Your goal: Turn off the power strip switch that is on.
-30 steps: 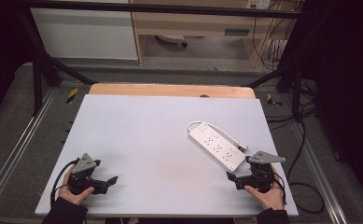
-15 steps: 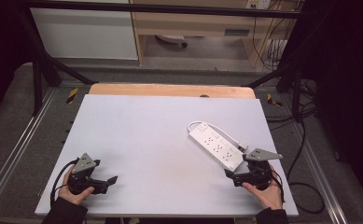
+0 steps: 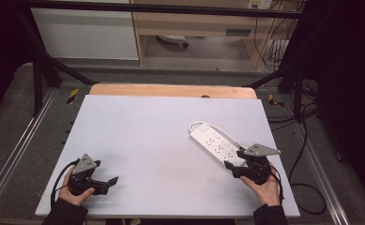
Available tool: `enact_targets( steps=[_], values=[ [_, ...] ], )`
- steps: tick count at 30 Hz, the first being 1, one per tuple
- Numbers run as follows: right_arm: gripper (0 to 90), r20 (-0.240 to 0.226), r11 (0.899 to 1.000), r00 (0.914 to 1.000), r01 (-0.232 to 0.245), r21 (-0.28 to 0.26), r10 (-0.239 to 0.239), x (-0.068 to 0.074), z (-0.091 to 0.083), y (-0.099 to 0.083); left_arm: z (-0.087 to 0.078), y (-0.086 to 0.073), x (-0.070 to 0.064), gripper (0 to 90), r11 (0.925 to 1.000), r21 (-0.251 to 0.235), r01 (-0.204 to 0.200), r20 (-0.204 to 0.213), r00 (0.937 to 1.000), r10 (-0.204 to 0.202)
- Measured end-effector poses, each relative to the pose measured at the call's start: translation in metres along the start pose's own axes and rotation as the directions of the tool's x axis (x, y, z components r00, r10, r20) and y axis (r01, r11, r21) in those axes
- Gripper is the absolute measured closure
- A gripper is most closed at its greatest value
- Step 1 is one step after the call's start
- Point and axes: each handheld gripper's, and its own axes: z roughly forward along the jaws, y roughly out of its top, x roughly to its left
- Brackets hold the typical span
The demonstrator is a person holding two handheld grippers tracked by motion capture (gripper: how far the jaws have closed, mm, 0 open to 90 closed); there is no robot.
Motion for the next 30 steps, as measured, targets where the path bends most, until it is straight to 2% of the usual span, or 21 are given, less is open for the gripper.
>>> enact_targets(
  steps=[1, 9, 13, 20, 25, 30],
  values=[
    [39.1, 0.003, 1.000, 1.0000, -0.002, 0.000, 0.002, 0.000, 0.001, 0.002, 0.000, 0.000, 0.000, 3.6, 1.0000, 0.001, 0.000, 0.000, 1.0000, 0.000],
    [52.0, -0.005, 1.000, 0.9999, -0.015, -0.001, 0.015, -0.002, 0.004, 0.004, 0.000, 0.000, 0.000, 3.6, 1.0000, 0.002, 0.002, 0.000, 1.0000, -0.002],
    [61.5, -0.002, 1.000, 0.9998, -0.021, -0.008, 0.021, -0.003, 0.005, 0.005, 0.000, 0.000, 0.000, 3.7, 1.0000, 0.001, -0.001, 0.000, 1.0000, 0.001],
    [72.0, 0.015, 1.000, 0.9997, -0.017, -0.008, 0.017, -0.004, 0.008, 0.005, 0.000, 0.000, 0.000, 3.7, 1.0000, 0.002, 0.000, 0.000, 1.0000, 0.000],
    [78.5, 0.007, 1.000, 0.9998, -0.018, -0.011, 0.018, -0.005, 0.010, 0.007, 0.000, 0.000, 0.000, 3.8, 1.0000, 0.002, -0.001, -0.001, 1.0000, 0.001],
    [82.4, 0.012, 1.000, 0.9998, -0.018, -0.013, 0.018, -0.006, 0.013, 0.010, 0.000, 0.000, 0.000, 3.8, 1.0000, 0.002, 0.000, 0.001, 1.0000, 0.000]
  ],
)
